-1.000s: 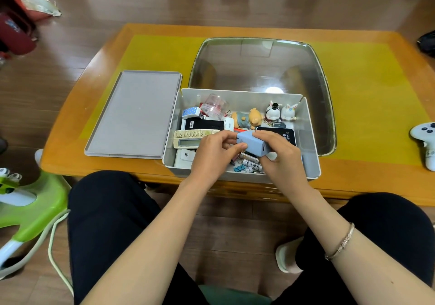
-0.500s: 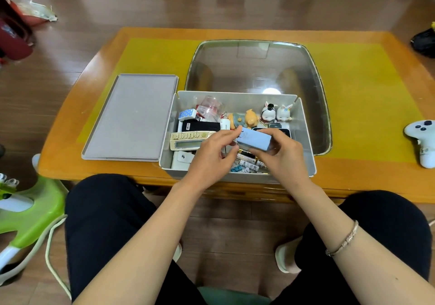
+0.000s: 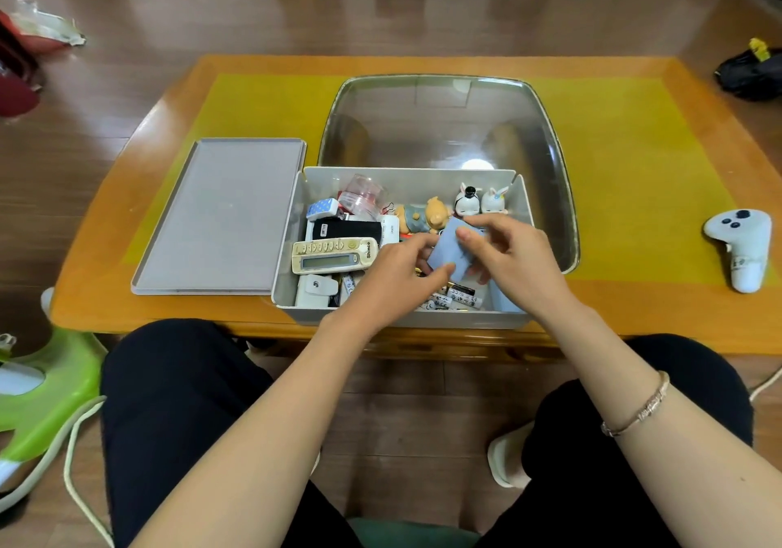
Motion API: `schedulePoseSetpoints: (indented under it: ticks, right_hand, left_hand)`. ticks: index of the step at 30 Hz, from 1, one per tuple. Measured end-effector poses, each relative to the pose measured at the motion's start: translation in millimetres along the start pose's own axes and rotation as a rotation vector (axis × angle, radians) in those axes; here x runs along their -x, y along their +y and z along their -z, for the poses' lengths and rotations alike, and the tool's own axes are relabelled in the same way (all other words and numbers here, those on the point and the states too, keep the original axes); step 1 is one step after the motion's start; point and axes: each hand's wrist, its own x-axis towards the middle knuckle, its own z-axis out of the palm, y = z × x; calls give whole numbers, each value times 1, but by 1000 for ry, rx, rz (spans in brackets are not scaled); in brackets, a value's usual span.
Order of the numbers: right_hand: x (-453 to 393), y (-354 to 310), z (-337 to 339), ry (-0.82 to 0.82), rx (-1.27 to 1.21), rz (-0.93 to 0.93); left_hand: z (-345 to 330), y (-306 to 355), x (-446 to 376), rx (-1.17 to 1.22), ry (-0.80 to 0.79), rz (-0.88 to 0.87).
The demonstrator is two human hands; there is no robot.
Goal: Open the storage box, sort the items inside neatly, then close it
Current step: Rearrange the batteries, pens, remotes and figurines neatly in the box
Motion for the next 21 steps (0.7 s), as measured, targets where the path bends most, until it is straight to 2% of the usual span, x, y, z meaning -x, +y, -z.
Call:
schedulePoseSetpoints:
  ticks: [3,7,10,15,18,20,21]
  right_hand:
    - [2,0,6,-119,142,115]
    - [0,1,16,-152,320,279]
    - [-1,4,19,-188,398,306]
    - [0,13,23,-17,411,279]
    - [3,25,27,213,311,187]
    - [4,30,27,324,202,120]
    - [4,32,26,346,168,103]
  left_hand:
    - [1,3,-4,140,-15,119]
    - [-2,5,-6,184,-70,159]
    - [-2,6,-8,221,-100,173]
    - [0,13,-13,290,-187,131]
    - [-2,12,-20,352,-173,171]
    - [-10,7,-26,178,-218,143]
    - [-15,4,-29,38,-293,93]
